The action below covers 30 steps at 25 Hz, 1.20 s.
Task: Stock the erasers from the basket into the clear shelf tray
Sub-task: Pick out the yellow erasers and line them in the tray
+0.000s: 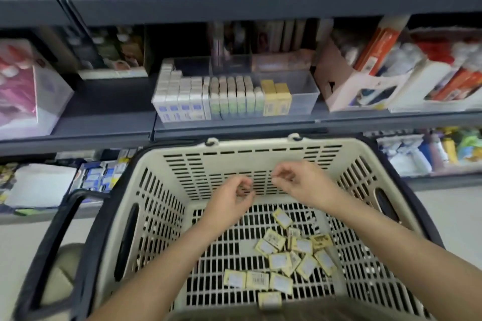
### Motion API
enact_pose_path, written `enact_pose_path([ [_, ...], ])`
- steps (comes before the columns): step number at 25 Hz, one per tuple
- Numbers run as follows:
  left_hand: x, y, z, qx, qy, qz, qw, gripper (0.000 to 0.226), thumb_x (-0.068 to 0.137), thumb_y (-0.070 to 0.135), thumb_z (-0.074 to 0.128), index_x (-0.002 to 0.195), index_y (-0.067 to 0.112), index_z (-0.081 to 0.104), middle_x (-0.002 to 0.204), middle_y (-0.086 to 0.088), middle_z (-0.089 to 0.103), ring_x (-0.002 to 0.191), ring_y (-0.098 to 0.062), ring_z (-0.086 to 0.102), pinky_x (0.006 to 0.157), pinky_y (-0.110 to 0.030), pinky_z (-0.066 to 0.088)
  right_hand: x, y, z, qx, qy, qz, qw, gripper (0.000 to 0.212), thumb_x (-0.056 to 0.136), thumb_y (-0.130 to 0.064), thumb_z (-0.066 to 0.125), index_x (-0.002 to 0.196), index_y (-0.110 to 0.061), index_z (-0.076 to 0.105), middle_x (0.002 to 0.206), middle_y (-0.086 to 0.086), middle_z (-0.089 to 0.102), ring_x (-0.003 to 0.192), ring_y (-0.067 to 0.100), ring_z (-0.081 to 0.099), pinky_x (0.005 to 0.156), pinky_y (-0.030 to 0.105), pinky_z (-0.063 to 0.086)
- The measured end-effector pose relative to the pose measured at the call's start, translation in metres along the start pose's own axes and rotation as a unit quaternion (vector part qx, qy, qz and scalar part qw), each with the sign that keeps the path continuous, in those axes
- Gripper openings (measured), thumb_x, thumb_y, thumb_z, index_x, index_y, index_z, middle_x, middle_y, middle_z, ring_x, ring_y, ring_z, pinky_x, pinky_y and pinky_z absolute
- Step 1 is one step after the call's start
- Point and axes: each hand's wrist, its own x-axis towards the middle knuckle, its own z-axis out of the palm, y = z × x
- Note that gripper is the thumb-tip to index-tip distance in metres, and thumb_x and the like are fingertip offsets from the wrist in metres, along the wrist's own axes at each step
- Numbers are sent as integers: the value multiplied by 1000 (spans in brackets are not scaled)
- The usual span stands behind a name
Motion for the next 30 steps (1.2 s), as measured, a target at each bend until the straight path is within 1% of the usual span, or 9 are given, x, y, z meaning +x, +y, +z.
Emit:
enact_pose_path([
  [3, -6, -25, 11, 7, -113, -103, 988, 22, 83, 29, 68, 101, 22, 58, 100, 7, 60, 91, -10, 57, 78, -20, 46, -1, 32, 46, -90, -122, 94, 984, 24, 89, -31, 57, 111, -21, 61, 110, -5, 64, 97, 10, 59, 82, 24, 48],
  [6, -23, -38, 25, 66, -295, -125, 945, 38, 79, 34, 73, 110, 19, 57, 112, 1, 59, 100, -13, 56, 86, -26, 48, -8, 60, 83, -203, -200, 143, 948, 44, 94, -29, 48, 137, -27, 37, 133, 5, 45, 101, 22, 58, 73, 31, 48],
  [8, -40, -48, 34, 178, -368, -83, 909, 45, 78, 33, 74, 116, 19, 55, 119, -1, 56, 105, -16, 53, 89, -30, 46, -14, 73, 100, -251, -228, 133, 931, 52, 94, -17, 44, 142, -30, 27, 132, 11, 39, 99, 27, 56, 67, 33, 46],
  [11, -54, -62, 39, 341, -414, 50, 843, 52, 76, 30, 74, 121, 17, 51, 119, -4, 49, 108, -20, 45, 88, -34, 41, -17, 82, 107, -259, -229, 120, 931, 54, 91, -12, 46, 140, -26, 29, 128, 11, 42, 104, 29, 52, 71, 34, 48],
  [15, -51, -67, 44, 346, -412, 100, 837, 42, 80, 22, 69, 117, 14, 52, 116, -7, 51, 106, -23, 48, 83, -35, 41, -8, 82, 95, -120, -198, 169, 958, 52, 85, -16, 59, 132, -24, 37, 115, 9, 58, 91, 24, 60, 66, 33, 48],
  [19, -33, -62, 29, 104, -311, -111, 938, 27, 81, 18, 66, 105, 20, 56, 103, 1, 57, 90, -14, 57, 77, -26, 50, 1, 73, 83, 22, -161, 201, 966, 50, 83, -19, 65, 129, -24, 45, 98, 7, 64, 84, 19, 61, 71, 29, 48],
  [21, -20, -56, 24, -52, -211, -197, 956, 20, 87, 16, 60, 106, 13, 56, 102, -4, 61, 87, -15, 61, 77, -27, 54, 2, 64, 81, 86, -143, 210, 963, 53, 79, -24, 71, 126, -24, 48, 95, 2, 62, 85, 16, 60, 73, 25, 45],
  [25, -12, -42, 29, -328, -115, -295, 890, 19, 95, 4, 42, 109, 4, 55, 104, -12, 63, 92, -17, 61, 73, -29, 53, 1, 42, 83, 143, -147, 194, 959, 52, 72, -31, 77, 115, -23, 50, 88, 1, 59, 76, 15, 58, 73, 29, 48],
  [30, -9, -39, 23, -476, -110, -297, 820, 16, 91, 1, 50, 100, 7, 63, 96, -8, 71, 88, -17, 66, 68, -25, 52, -2, 25, 85, 164, -140, 169, 962, 49, 74, -26, 76, 113, -25, 48, 86, 0, 59, 72, 13, 57, 71, 33, 51],
])
